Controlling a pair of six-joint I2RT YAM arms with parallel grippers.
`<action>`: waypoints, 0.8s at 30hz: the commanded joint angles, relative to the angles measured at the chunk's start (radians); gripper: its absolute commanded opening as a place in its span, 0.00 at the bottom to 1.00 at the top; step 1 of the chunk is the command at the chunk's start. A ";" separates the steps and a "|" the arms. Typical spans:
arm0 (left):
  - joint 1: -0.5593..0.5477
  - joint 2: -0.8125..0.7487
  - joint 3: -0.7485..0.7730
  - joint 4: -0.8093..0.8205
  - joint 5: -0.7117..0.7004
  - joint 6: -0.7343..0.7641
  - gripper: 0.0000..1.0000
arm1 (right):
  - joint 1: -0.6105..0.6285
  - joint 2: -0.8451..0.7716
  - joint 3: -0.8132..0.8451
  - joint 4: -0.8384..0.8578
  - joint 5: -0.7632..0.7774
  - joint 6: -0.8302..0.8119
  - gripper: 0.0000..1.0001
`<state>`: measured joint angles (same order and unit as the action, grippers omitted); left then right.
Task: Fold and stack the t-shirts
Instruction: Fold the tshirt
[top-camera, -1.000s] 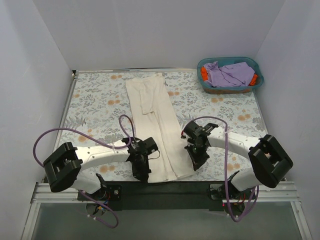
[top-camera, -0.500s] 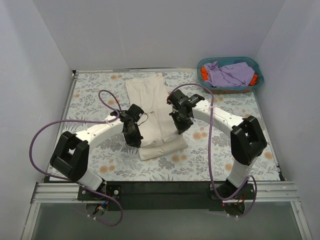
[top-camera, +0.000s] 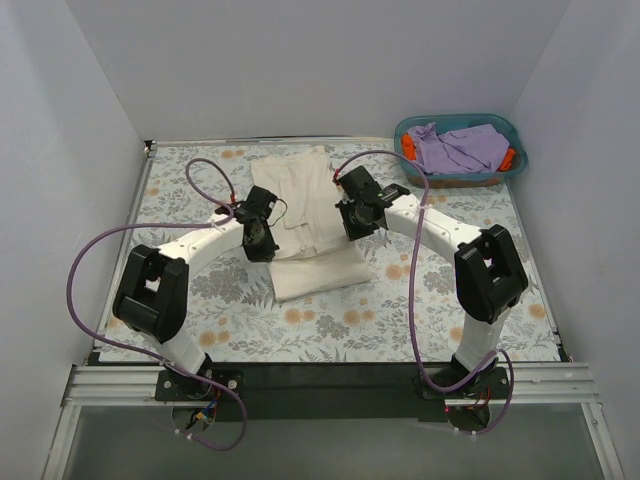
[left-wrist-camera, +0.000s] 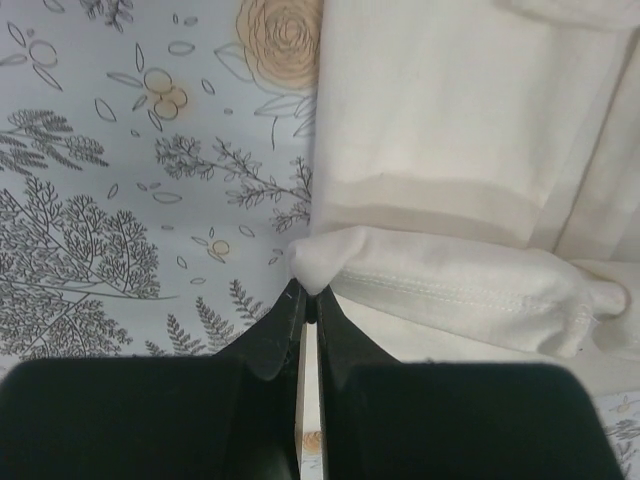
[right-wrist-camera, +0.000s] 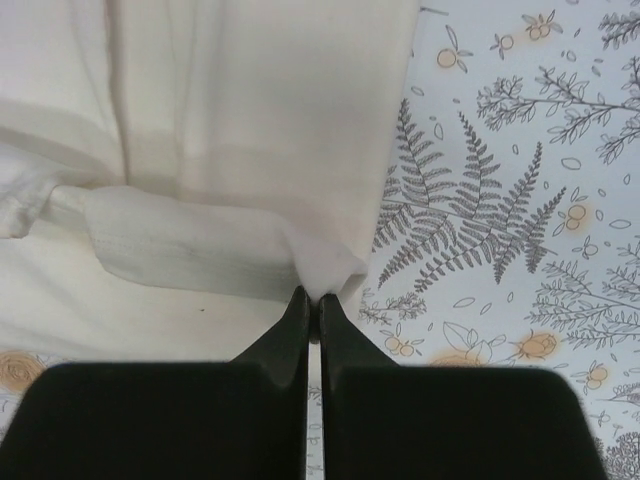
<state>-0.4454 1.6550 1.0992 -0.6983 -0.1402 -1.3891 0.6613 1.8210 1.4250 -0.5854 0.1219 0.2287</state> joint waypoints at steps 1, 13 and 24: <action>0.017 -0.015 0.030 0.066 -0.055 0.030 0.00 | -0.014 0.011 0.003 0.099 0.018 -0.006 0.01; 0.031 0.052 0.063 0.141 -0.102 0.039 0.00 | -0.060 0.075 0.029 0.154 0.002 -0.019 0.01; 0.037 0.081 0.050 0.181 -0.153 0.022 0.00 | -0.074 0.104 0.017 0.196 0.005 -0.012 0.01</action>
<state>-0.4206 1.7340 1.1400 -0.5446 -0.2230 -1.3659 0.5987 1.9106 1.4250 -0.4332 0.1127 0.2283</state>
